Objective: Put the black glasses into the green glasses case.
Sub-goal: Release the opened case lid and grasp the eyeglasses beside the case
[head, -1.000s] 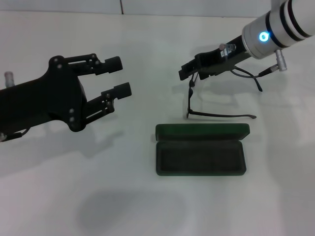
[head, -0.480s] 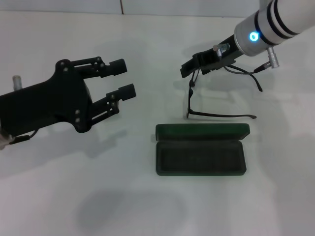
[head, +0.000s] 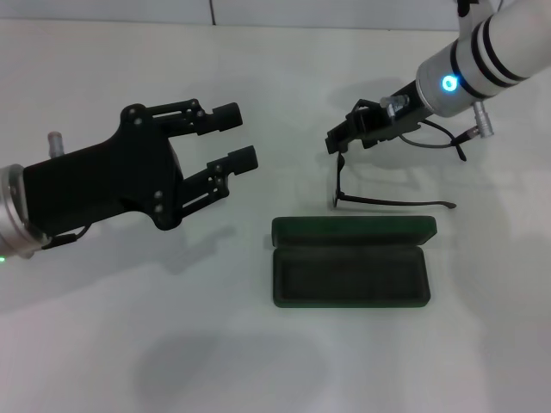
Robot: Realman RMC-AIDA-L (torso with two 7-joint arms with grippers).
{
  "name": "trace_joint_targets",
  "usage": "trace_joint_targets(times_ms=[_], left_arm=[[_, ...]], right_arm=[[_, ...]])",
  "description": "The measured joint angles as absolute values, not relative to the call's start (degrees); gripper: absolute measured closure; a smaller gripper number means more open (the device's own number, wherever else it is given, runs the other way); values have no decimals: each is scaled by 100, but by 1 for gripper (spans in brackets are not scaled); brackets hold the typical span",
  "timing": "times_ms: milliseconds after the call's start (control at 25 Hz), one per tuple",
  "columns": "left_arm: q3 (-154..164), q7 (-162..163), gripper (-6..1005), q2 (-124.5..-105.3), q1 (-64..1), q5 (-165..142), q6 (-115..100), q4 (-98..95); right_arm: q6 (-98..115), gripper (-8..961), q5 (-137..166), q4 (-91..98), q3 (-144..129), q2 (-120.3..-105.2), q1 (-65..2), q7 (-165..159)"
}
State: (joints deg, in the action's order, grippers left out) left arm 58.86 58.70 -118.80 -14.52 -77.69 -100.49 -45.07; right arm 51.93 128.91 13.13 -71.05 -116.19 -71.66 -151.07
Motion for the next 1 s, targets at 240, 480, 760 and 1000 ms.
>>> trace_joint_targets(times_ms=[240, 480, 760, 1000], left_arm=[[5896, 5818, 572, -11904, -1425, -7769, -10022, -4491], [5875, 5837, 572, -11909, -1396, -7769, -10020, -4491], [5871, 5842, 573, -11926, -1380, -7769, -10018, -4491], [5870, 5833, 573, -11927, -1396, -7769, -10010, -4491]], right_arm=[[5198, 337, 12881, 1295, -7149, -11619, -7167, -15117], [5299, 354, 12923, 1365, -7154, -11619, -7070, -15126], [5539, 513, 12928, 1868, -7154, -11619, -6761, -15127], [5728, 579, 12927, 1946, -7154, -11609, -6724, -15155]])
